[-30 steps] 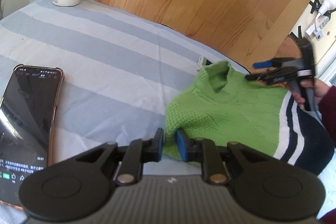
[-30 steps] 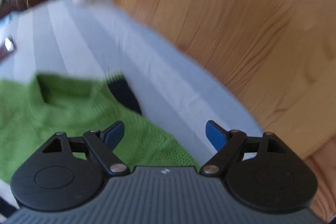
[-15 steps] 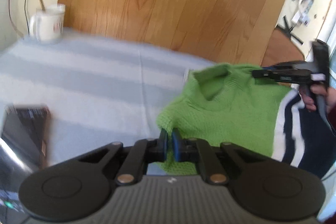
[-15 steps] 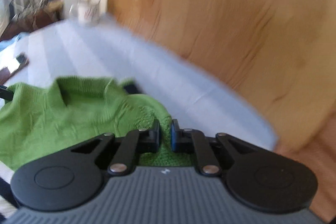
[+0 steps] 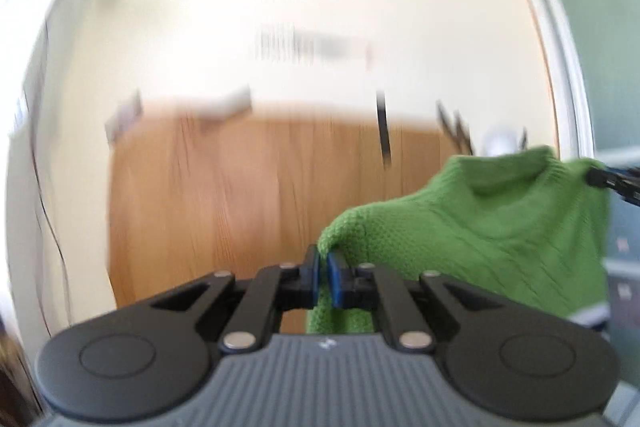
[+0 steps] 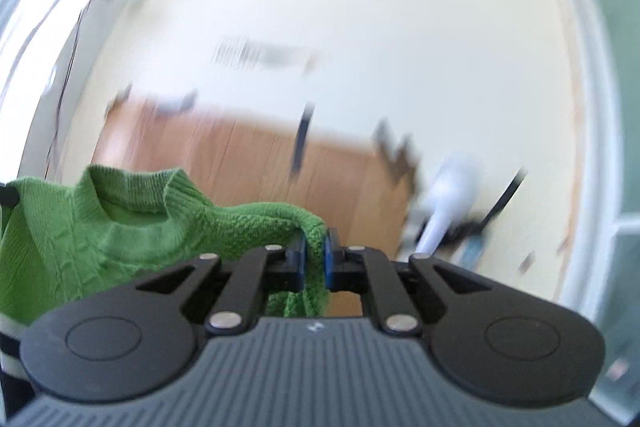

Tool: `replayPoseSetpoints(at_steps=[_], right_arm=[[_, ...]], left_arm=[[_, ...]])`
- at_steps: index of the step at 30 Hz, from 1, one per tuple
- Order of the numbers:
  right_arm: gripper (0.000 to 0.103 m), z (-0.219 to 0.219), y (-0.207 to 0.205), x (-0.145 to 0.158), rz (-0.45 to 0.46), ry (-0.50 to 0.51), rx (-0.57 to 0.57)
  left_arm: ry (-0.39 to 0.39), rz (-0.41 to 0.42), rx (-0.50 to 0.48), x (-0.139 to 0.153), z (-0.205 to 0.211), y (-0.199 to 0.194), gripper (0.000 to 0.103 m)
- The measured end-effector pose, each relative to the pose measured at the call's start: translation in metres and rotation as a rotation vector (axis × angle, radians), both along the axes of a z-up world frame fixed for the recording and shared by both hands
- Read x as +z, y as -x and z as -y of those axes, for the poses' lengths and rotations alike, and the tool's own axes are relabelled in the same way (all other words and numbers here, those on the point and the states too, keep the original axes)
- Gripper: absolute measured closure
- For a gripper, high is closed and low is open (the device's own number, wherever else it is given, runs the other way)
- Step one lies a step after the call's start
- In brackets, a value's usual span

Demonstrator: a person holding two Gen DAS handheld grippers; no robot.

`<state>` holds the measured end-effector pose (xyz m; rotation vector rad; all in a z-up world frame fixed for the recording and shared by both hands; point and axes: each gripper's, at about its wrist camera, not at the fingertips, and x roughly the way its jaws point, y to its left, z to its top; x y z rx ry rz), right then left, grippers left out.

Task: Fold small clothes
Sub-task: 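Lift the sweater high with both grippers and shake it out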

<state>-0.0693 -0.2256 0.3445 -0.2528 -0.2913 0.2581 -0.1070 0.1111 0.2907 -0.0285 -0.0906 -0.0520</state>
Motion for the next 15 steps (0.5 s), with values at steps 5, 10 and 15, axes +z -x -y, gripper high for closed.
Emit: replayPoseSetpoints(at_steps=[5, 10, 15], right_arm=[[0.091, 0.017, 0.041, 0.055, 0.139, -0.038, 0.027], [0.091, 0.020, 0.073, 0.086, 0.196, -0.060, 0.047], [0.091, 0.028, 0.061, 0.082, 0.129, -0.073, 0.064]], left_arm=[[0.000, 0.181, 0.053, 0.076, 0.013, 0.042, 0.098], [-0.028, 0.323, 0.093, 0.122, 0.025, 0.092, 0.098], [-0.081, 0.303, 0.097, 0.121, 0.031, 0.072, 0.097]])
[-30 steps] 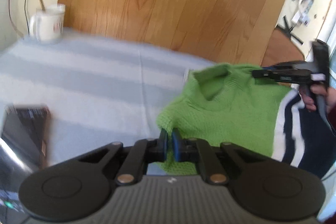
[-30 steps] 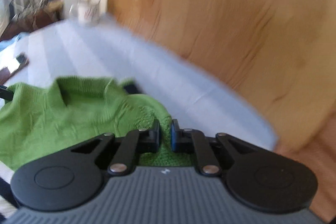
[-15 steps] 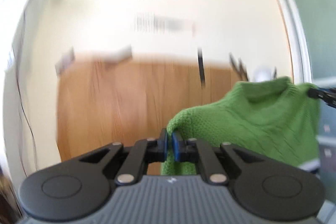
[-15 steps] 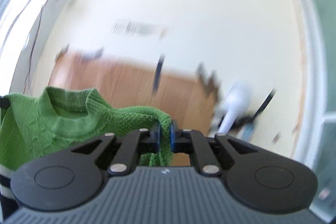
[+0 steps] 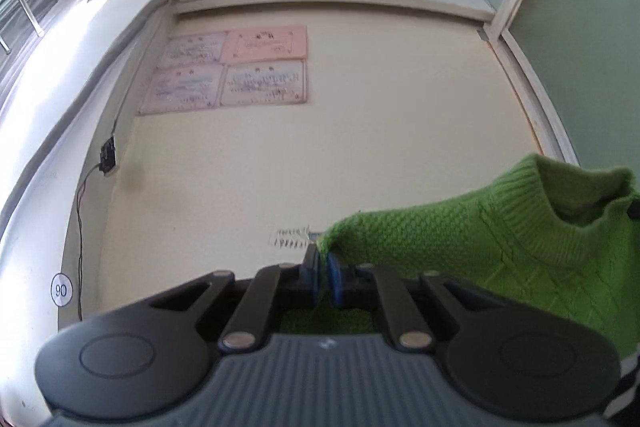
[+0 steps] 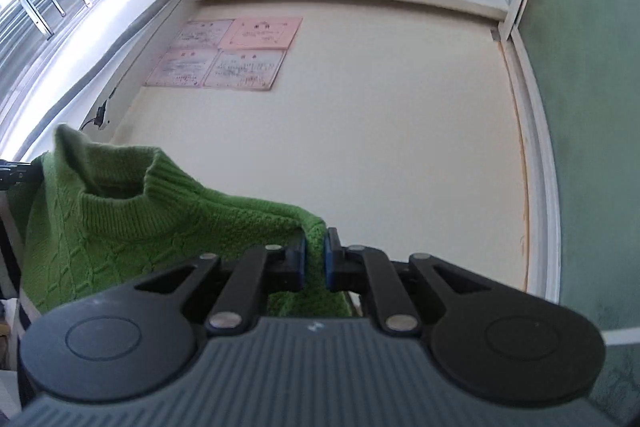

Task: Fold small clothes
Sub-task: 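Lift the sweater high with both grippers and shake it out, then lay the sweater flat on the bed and open both grippers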

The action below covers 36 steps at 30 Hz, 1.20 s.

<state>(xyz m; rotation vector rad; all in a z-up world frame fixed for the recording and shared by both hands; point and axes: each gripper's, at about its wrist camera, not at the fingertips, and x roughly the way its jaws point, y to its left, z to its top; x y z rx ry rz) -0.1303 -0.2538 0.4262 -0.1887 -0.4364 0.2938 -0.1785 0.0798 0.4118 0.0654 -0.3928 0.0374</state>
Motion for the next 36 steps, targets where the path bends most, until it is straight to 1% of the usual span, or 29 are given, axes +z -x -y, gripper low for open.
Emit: replayPoseSetpoints(at_steps=[1, 3, 4, 5, 7, 9, 11, 13, 14, 15, 16, 17, 18, 19, 20, 22, 23, 24, 25, 27, 29, 30, 31, 32, 33, 34, 36], right_arm=[[0.091, -0.001, 0.002, -0.010, -0.015, 0.008, -0.008], [0.091, -0.002, -0.014, -0.023, -0.058, 0.021, -0.019], [0.091, -0.004, -0.023, -0.029, -0.093, 0.024, -0.022], [0.091, -0.006, -0.034, -0.039, -0.130, 0.026, -0.024], [0.091, -0.011, -0.061, -0.067, -0.213, 0.027, -0.044], [0.091, -0.016, -0.108, -0.095, -0.290, 0.040, -0.082], [0.091, -0.025, -0.166, -0.125, -0.383, 0.035, -0.129], [0.091, -0.036, -0.235, -0.161, -0.497, 0.023, -0.177], [0.090, -0.042, -0.264, -0.185, -0.553, 0.032, -0.209], [0.087, -0.047, -0.300, -0.209, -0.638, 0.041, -0.248], [0.082, -0.049, -0.322, -0.235, -0.717, 0.031, -0.304], [0.079, -0.046, -0.337, -0.260, -0.797, 0.009, -0.351], [0.078, -0.041, -0.344, -0.276, -0.855, -0.015, -0.336], [0.078, -0.035, -0.344, -0.291, -0.902, -0.030, -0.284], [0.076, -0.031, -0.339, -0.304, -0.936, -0.018, -0.243], [0.066, -0.024, -0.320, -0.325, -0.977, 0.038, -0.218], [0.063, -0.019, -0.308, -0.334, -0.993, 0.060, -0.199], [0.054, -0.014, -0.295, -0.342, -1.011, 0.071, -0.175], [0.048, -0.007, -0.278, -0.352, -1.028, 0.065, -0.158], [0.041, 0.006, -0.248, -0.371, -1.070, 0.036, -0.148], [0.041, 0.015, -0.231, -0.386, -1.144, -0.014, -0.131], [0.046, 0.019, -0.221, -0.390, -1.160, -0.050, -0.090], [0.064, 0.019, -0.212, -0.391, -1.153, -0.065, -0.061], [0.074, 0.017, -0.207, -0.389, -1.149, -0.067, -0.043], [0.094, 0.015, -0.204, -0.385, -1.139, -0.073, -0.040], [0.094, 0.013, -0.200, -0.382, -1.121, -0.072, -0.053], [0.095, 0.010, -0.194, -0.374, -1.042, 0.003, -0.131]], left_arm=[[-0.002, -0.023, -0.001, -0.005, -0.002, -0.014, 0.097], [0.001, -0.086, -0.001, -0.021, -0.004, -0.043, 0.098], [0.004, -0.126, 0.002, -0.034, -0.005, -0.058, 0.097], [0.002, -0.206, 0.015, -0.044, -0.004, -0.072, 0.097], [0.002, -0.298, 0.021, -0.070, -0.001, -0.106, 0.097], [-0.008, -0.390, 0.043, -0.100, 0.005, -0.148, 0.097], [-0.021, -0.489, 0.078, -0.134, 0.014, -0.201, 0.097], [-0.013, -0.620, 0.115, -0.177, 0.022, -0.262, 0.096], [-0.002, -0.674, 0.129, -0.200, 0.026, -0.290, 0.092], [0.007, -0.751, 0.139, -0.226, 0.031, -0.315, 0.090], [0.008, -0.838, 0.144, -0.252, 0.035, -0.334, 0.089], [0.026, -0.930, 0.147, -0.275, 0.034, -0.351, 0.089], [0.061, -1.011, 0.140, -0.295, 0.029, -0.360, 0.089], [0.089, -1.057, 0.105, -0.311, 0.022, -0.360, 0.089], [0.090, -1.073, 0.073, -0.322, 0.017, -0.355, 0.089], [0.065, -1.084, 0.044, -0.334, 0.006, -0.331, 0.088], [0.054, -1.094, 0.022, -0.337, 0.000, -0.317, 0.083], [0.047, -1.101, -0.004, -0.339, -0.008, -0.298, 0.077], [0.049, -1.102, -0.029, -0.343, -0.017, -0.281, 0.073], [0.066, -1.125, -0.096, -0.347, -0.035, -0.246, 0.059], [0.114, -1.162, -0.167, -0.356, -0.051, -0.216, 0.055], [0.144, -1.185, -0.202, -0.361, -0.059, -0.201, 0.055], [0.172, -1.198, -0.225, -0.364, -0.064, -0.188, 0.055], [0.198, -1.206, -0.237, -0.365, -0.067, -0.173, 0.054], [0.228, -1.214, -0.237, -0.367, -0.070, -0.162, 0.053], [0.251, -1.222, -0.233, -0.368, -0.074, -0.154, 0.053], [0.295, -1.230, -0.218, -0.371, -0.079, -0.138, 0.053]])
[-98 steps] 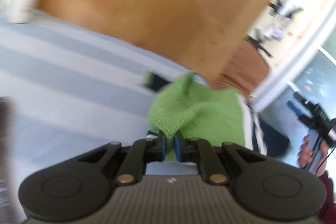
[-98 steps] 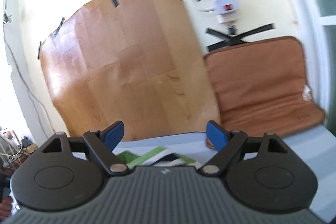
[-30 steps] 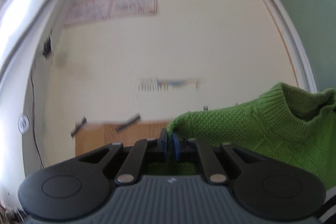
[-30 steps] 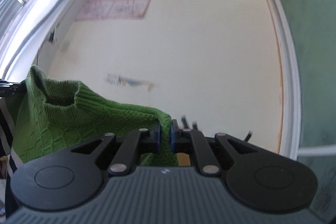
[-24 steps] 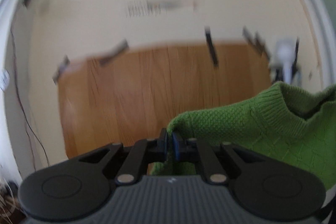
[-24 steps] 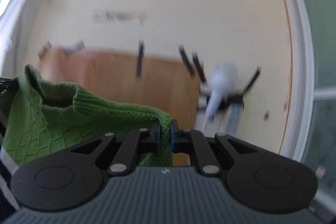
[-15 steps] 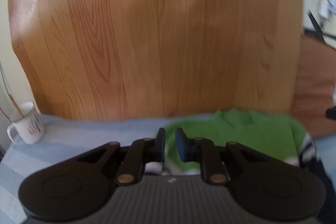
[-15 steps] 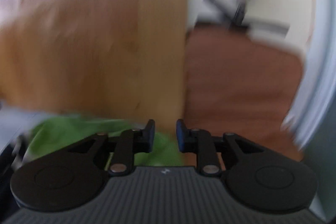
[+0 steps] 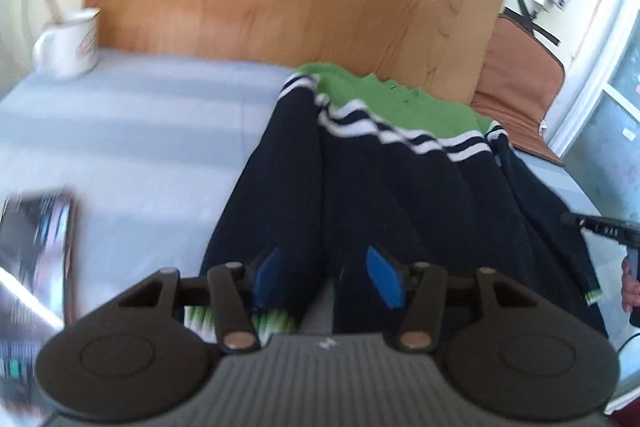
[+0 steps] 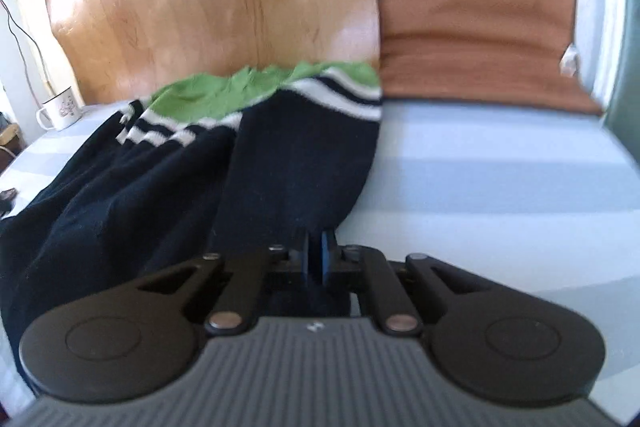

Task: Fold small clothes
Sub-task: 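Lay the sweater flat on the bed and open both grippers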

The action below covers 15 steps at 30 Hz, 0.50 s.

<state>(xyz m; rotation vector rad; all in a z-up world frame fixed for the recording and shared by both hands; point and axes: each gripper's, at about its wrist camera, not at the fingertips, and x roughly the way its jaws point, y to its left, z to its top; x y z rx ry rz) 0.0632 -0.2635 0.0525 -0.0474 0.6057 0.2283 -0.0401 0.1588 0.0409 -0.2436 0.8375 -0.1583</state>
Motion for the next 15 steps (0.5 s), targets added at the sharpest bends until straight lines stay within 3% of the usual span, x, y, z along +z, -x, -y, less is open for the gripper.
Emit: replayPoseSetpoints(at_steps=[2, 4, 5, 6, 8, 9, 10, 12, 15], right_arm=[[0.095, 0.014, 0.008, 0.008, 0.092, 0.127, -0.087], [0.094, 0.030, 0.000, 0.012, 0.190, 0.395, -0.241], [0.094, 0.040, -0.010, 0.007, 0.201, 0.526, -0.328], [0.087, 0.051, -0.018, 0.004, 0.160, 0.570, -0.402], [0.085, 0.064, -0.008, 0.010, 0.132, 0.429, -0.444], [0.082, 0.062, 0.005, 0.014, 0.141, 0.327, -0.399], [0.069, 0.058, 0.019, 0.017, 0.129, 0.227, -0.339], [0.055, 0.047, 0.047, 0.017, 0.087, 0.002, -0.206], [0.052, 0.019, 0.084, 0.008, 0.023, -0.203, -0.021]], left_arm=[[0.020, -0.005, 0.019, 0.002, -0.003, 0.015, 0.053], [0.042, -0.006, 0.022, 0.002, -0.005, 0.025, 0.050], [0.051, -0.006, 0.017, 0.002, -0.005, 0.027, 0.048], [0.057, -0.007, 0.015, 0.002, -0.005, 0.029, 0.047], [0.063, -0.009, 0.020, 0.003, -0.006, 0.032, 0.045], [0.077, -0.012, 0.019, 0.003, -0.007, 0.033, 0.043], [0.094, -0.018, 0.018, 0.002, -0.008, 0.035, 0.042], [0.132, -0.039, 0.011, -0.002, -0.008, 0.037, 0.039], [0.163, -0.052, -0.021, -0.007, -0.003, 0.039, 0.036]])
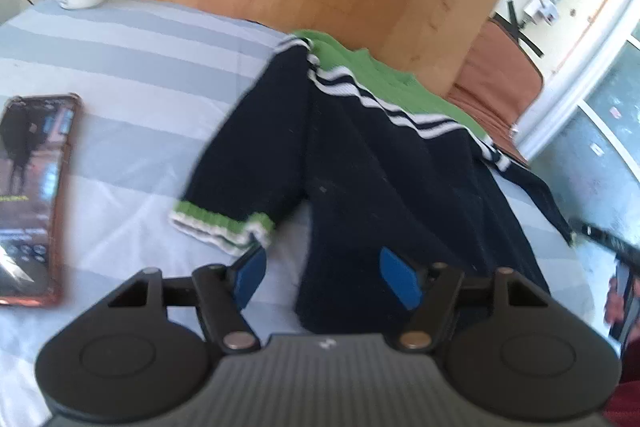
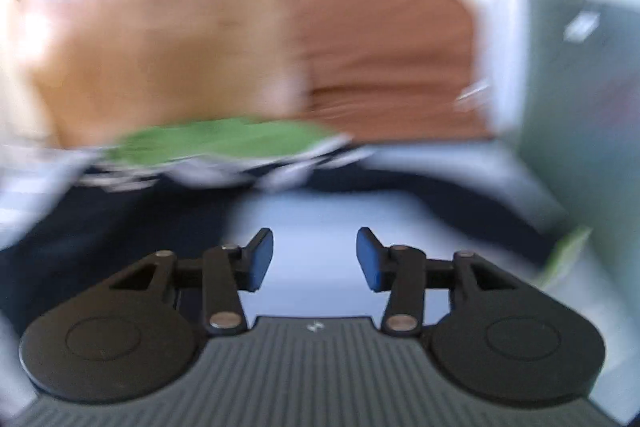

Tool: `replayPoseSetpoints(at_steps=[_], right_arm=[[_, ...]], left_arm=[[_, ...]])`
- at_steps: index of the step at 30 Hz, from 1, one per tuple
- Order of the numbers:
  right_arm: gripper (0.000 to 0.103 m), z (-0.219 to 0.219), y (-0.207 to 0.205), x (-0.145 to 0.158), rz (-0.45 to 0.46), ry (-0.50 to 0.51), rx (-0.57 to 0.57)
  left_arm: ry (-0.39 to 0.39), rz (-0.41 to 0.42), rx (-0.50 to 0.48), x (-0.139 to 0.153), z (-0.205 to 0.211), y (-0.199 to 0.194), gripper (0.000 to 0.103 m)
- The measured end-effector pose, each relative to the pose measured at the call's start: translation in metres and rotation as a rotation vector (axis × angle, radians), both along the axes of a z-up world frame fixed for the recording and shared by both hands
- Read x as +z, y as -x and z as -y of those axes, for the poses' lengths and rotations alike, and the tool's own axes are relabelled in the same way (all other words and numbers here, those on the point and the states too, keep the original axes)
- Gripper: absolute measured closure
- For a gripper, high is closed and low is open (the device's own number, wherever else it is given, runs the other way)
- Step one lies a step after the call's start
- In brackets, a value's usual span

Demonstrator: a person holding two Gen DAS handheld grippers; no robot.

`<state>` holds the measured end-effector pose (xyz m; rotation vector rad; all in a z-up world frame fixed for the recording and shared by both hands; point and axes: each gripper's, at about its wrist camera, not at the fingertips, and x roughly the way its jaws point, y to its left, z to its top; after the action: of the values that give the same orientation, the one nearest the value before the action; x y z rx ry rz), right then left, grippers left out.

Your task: Fold small clothes

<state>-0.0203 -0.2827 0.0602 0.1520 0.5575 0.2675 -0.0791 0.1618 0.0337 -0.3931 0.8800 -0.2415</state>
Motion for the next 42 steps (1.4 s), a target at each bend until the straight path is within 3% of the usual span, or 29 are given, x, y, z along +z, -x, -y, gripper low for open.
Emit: replayPoseSetpoints(at_steps=[3, 5, 6, 7, 8, 10, 13, 17, 19, 22, 23, 24, 27, 29, 32, 36, 38, 42], right_arm=[[0.050, -0.028, 0.027, -0.018, -0.059, -0.021, 0.085], [0.051, -0.049, 0.030, -0.034, -0.105, 0.003, 0.113], [0.064, -0.061, 0.030, -0.043, -0.127, 0.024, 0.131], [0.083, -0.072, 0.036, -0.045, -0.071, 0.088, 0.102], [0.094, -0.081, 0.038, -0.043, -0.058, 0.135, 0.106], [0.096, -0.080, 0.036, -0.028, -0.049, 0.090, 0.102], [0.096, -0.067, 0.045, 0.000, -0.001, 0.134, 0.070], [0.096, -0.050, 0.066, 0.008, -0.063, 0.164, 0.063], [0.096, -0.041, 0.069, -0.010, -0.139, 0.175, 0.051], [0.089, -0.043, 0.052, -0.039, -0.222, 0.220, 0.021], [0.082, -0.040, 0.053, -0.037, -0.212, 0.237, 0.002], [0.068, -0.040, 0.052, -0.030, -0.182, 0.247, -0.014], [0.065, -0.044, 0.044, -0.003, -0.056, 0.244, -0.003], [0.065, -0.050, 0.026, 0.008, 0.004, 0.209, 0.035], [0.065, -0.068, -0.004, 0.009, 0.042, 0.124, 0.149], [0.065, -0.147, -0.041, 0.003, 0.077, 0.120, 0.392], [0.064, -0.198, -0.050, 0.006, 0.113, 0.180, 0.545], [0.060, -0.305, -0.053, -0.004, 0.228, 0.448, 0.839]], left_arm=[[-0.004, -0.017, -0.019, -0.008, 0.009, -0.006, 0.035], [0.012, -0.027, -0.032, -0.015, 0.016, -0.010, 0.042], [0.004, -0.017, -0.041, -0.015, 0.021, -0.011, 0.069], [0.015, -0.034, -0.063, -0.015, 0.025, -0.014, 0.085], [0.037, -0.055, -0.080, -0.015, 0.028, -0.017, 0.090], [0.021, -0.069, -0.101, -0.005, 0.034, -0.014, 0.091], [-0.006, -0.036, -0.162, 0.029, 0.032, 0.012, 0.091], [-0.017, -0.062, -0.212, 0.050, 0.030, 0.047, 0.091], [-0.024, -0.105, -0.228, 0.037, 0.038, 0.053, 0.084], [-0.116, -0.152, -0.210, 0.006, 0.052, 0.048, 0.070], [-0.132, -0.161, -0.198, 0.001, 0.050, 0.047, 0.069], [-0.123, -0.151, -0.182, 0.002, 0.045, 0.049, 0.067], [-0.076, -0.049, -0.079, 0.022, 0.012, 0.056, 0.051], [-0.042, 0.012, 0.005, 0.033, -0.010, 0.056, 0.050], [0.006, 0.018, 0.119, 0.032, -0.031, 0.043, 0.039], [0.061, -0.046, 0.206, 0.011, -0.047, 0.019, 0.037], [0.084, -0.027, 0.230, 0.011, -0.053, 0.022, 0.037], [0.117, 0.052, 0.292, 0.015, -0.081, 0.049, 0.037]])
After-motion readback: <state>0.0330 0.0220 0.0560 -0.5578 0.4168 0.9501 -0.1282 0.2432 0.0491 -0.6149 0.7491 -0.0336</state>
